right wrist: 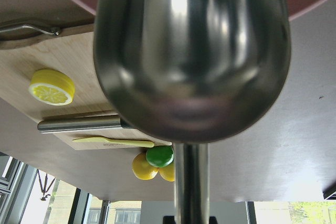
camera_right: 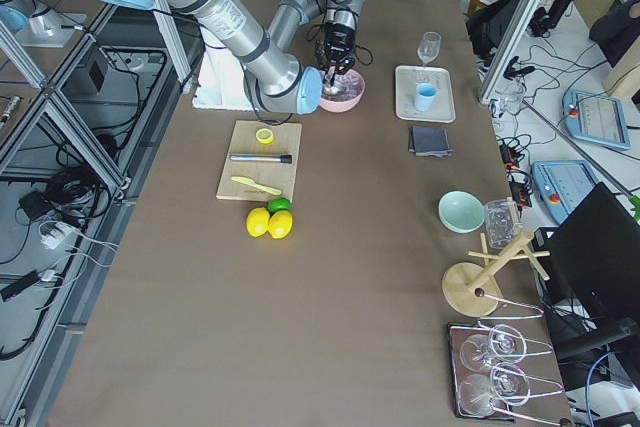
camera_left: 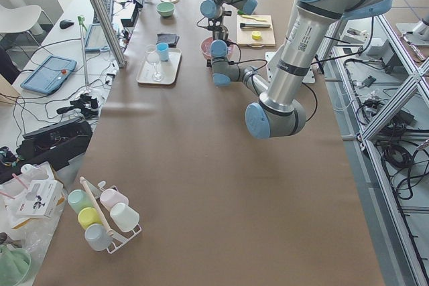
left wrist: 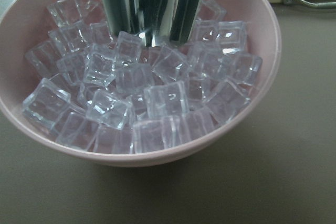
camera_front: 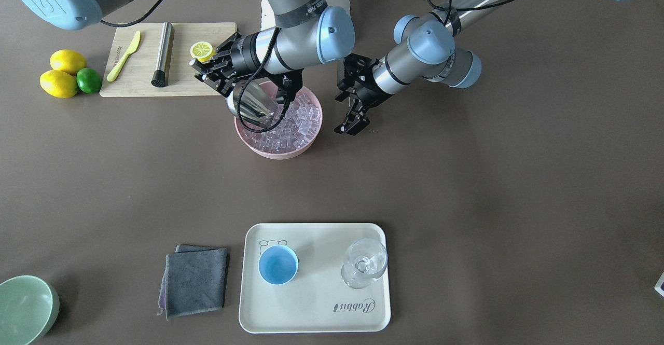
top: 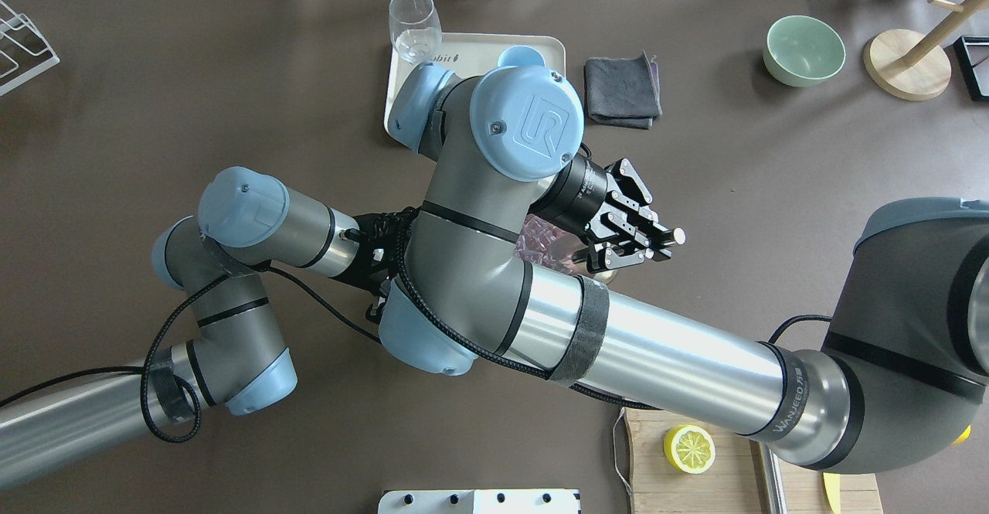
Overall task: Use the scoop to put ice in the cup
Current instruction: 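Carry the scoop over the pink bowl with the right gripper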
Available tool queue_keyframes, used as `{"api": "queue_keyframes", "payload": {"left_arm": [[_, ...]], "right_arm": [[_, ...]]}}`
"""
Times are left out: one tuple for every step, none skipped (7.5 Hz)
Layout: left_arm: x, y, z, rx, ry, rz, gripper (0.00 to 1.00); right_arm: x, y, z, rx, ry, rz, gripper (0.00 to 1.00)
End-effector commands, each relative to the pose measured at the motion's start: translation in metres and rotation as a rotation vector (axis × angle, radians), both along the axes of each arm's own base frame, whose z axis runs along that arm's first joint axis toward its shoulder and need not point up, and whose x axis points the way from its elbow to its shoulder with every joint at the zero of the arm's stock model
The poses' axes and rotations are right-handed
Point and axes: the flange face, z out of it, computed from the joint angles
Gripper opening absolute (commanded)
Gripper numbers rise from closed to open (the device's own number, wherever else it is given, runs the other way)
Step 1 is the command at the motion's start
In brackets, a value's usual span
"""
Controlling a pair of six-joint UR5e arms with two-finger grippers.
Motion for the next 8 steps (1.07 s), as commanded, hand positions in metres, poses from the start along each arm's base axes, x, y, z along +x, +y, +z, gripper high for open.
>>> {"api": "queue_keyframes", "payload": {"left_arm": [[0.002,0.003,0.000,0.004,0.004,0.001,0.99],[0.002,0.003,-0.001,0.005,0.009,-0.001,0.99],[0.002,0.003,-0.001,0.005,0.009,-0.001,0.99],[0.002,0.003,-0.001,0.005,0.009,-0.001,0.99],[0.002,0.003,-0.001,0.006,0.010,-0.001,0.99],[0.002,0.003,-0.001,0.005,0.009,0.000,0.99],[0.001,0.003,-0.002,0.007,0.011,-0.001,0.99],[0.002,0.003,-0.001,0.006,0.010,0.000,0.99]], "right_arm": [[0.010,0.008,0.012,0.024,-0.059,-0.001,0.00],[0.013,0.010,0.018,0.032,-0.074,-0.001,0.00],[0.013,0.010,0.025,0.046,-0.105,-0.002,0.00],[0.015,0.011,0.029,0.052,-0.128,0.001,0.00],[0.016,0.012,0.028,0.051,-0.134,0.000,0.00],[0.014,0.012,0.026,0.058,-0.146,-0.001,0.00],[0.014,0.011,0.025,0.061,-0.153,0.001,0.00],[0.013,0.011,0.025,0.062,-0.156,0.000,0.00]]}}
